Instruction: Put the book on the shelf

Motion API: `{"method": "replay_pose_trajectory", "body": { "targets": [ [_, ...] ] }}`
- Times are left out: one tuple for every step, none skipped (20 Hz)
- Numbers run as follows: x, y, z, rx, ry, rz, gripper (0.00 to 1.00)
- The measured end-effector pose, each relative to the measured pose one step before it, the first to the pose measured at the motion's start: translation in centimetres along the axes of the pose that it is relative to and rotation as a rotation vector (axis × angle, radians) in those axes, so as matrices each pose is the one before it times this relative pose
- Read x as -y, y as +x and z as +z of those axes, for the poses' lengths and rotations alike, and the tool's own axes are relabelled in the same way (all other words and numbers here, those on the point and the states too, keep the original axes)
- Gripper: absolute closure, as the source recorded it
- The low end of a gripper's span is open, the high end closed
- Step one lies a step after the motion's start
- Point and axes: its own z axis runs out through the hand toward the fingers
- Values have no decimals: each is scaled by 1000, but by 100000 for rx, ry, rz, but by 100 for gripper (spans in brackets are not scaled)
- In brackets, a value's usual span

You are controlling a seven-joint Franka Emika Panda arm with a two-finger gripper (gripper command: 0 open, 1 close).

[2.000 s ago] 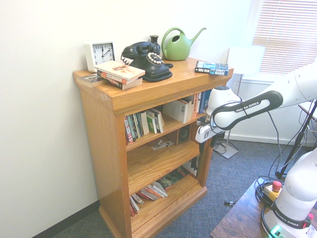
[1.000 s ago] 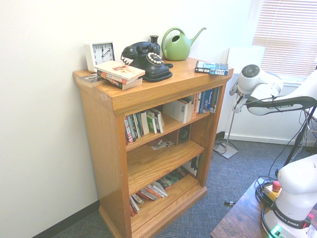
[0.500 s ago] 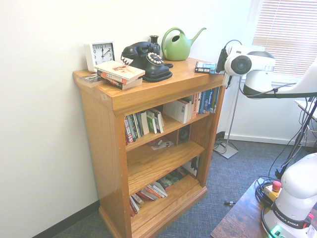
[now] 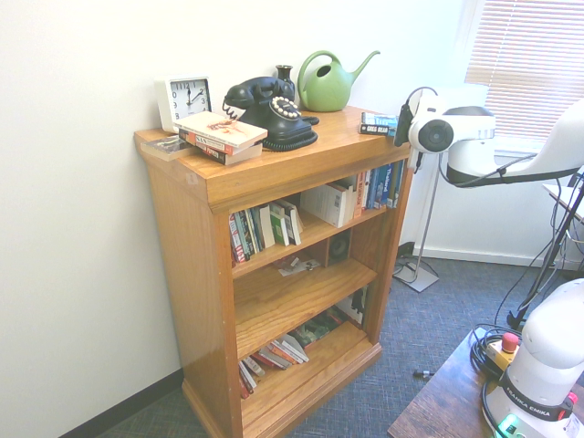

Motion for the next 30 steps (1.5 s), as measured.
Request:
{"method": "replay_pose_trajectory", "body": {
  "targets": [
    [188, 12, 195, -120, 43, -422, 0],
    [86, 84, 162, -184, -33, -158, 0],
    [44, 145, 175, -55, -14, -33, 0],
    [22, 164, 127, -74, 19, 77, 0],
    [-19, 287, 94, -284, 12, 224, 0],
    [-69, 335, 48, -425, -31, 308, 0],
    [-25, 311, 38, -363, -54, 222, 0],
    [-22, 277, 72, -258, -105, 171, 0],
    [1, 210, 80, -166, -76, 110, 100],
    [-4, 117, 83, -27, -59, -12, 100],
    [-58, 4, 85, 110, -94, 13, 100],
    [-150, 42, 73, 41, -196, 163, 100],
    [-201, 75, 118, 54, -285, 196, 100],
    [-137, 88, 111, 26, -215, 120, 100],
    [-166, 93, 105, 66, -224, 2, 100],
    [-151, 116, 76, 172, -149, -33, 100],
    [-66, 63, 46, 197, -108, -11, 100],
    [-9, -8, 32, 115, -45, -14, 100],
    [-6, -3, 6, 97, -37, -14, 100],
    [-1, -15, 20, 214, 4, 61, 100],
    [-15, -12, 20, 201, -50, 26, 100],
    [-7, 12, 3, 208, 31, -16, 100],
    [-4, 24, -2, 150, 33, -111, 100],
    [-9, 38, -15, 205, 133, -209, 100],
    [69, -1, -5, 237, 108, -272, 100],
    [119, -23, 19, 329, 73, -194, 100],
    [122, -17, 3, 411, 41, -173, 100],
    [127, -34, 6, 387, -121, -86, 100],
    [84, -48, 16, 232, -130, -147, 100],
    [38, -27, 18, 122, -69, -80, 100]
  ]
}}
